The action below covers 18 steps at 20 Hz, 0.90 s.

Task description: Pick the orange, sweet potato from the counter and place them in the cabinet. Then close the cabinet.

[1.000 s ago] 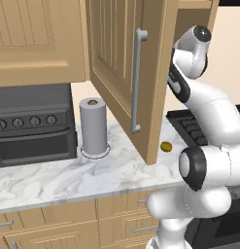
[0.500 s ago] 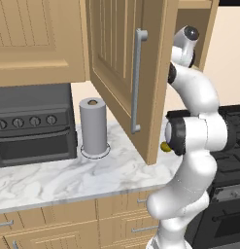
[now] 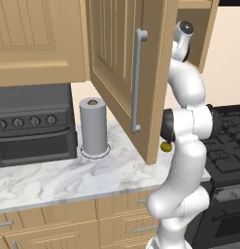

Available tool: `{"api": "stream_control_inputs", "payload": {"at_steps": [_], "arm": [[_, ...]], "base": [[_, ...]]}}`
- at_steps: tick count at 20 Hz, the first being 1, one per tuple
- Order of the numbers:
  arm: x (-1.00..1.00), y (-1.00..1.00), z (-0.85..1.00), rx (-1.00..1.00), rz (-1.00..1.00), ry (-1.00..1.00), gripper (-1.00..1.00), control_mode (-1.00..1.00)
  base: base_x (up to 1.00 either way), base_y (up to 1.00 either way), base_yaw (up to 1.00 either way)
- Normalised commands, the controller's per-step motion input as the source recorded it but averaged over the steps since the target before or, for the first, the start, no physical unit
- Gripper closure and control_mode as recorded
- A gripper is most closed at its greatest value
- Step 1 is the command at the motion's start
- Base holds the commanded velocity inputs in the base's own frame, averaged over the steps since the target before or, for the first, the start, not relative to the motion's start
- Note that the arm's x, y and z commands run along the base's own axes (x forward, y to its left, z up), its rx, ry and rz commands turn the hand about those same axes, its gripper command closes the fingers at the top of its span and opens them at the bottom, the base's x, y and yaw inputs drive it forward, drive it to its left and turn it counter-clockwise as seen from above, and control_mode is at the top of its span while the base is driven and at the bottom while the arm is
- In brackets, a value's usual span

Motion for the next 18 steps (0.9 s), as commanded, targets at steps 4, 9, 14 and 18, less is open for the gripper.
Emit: {"api": "stream_control_inputs", "payload": {"at_steps": [4,9,14,18], "arm": [[-0.99,-0.11,-0.03,0.00,0.00,-0.21,-1.00,-1.00],[-1.00,0.05,-0.08,-0.01,0.00,0.03,-1.00,-1.00],[-1.00,0.31,-0.84,-0.08,0.00,0.22,-1.00,-1.00],[-1.00,0.13,-0.96,-0.02,0.00,0.26,-1.00,-1.00]], "base": [[0.00,0.00,0.00],[0.00,0.00,0.00],[0.00,0.00,0.00],[0.00,0.00,0.00]]}}
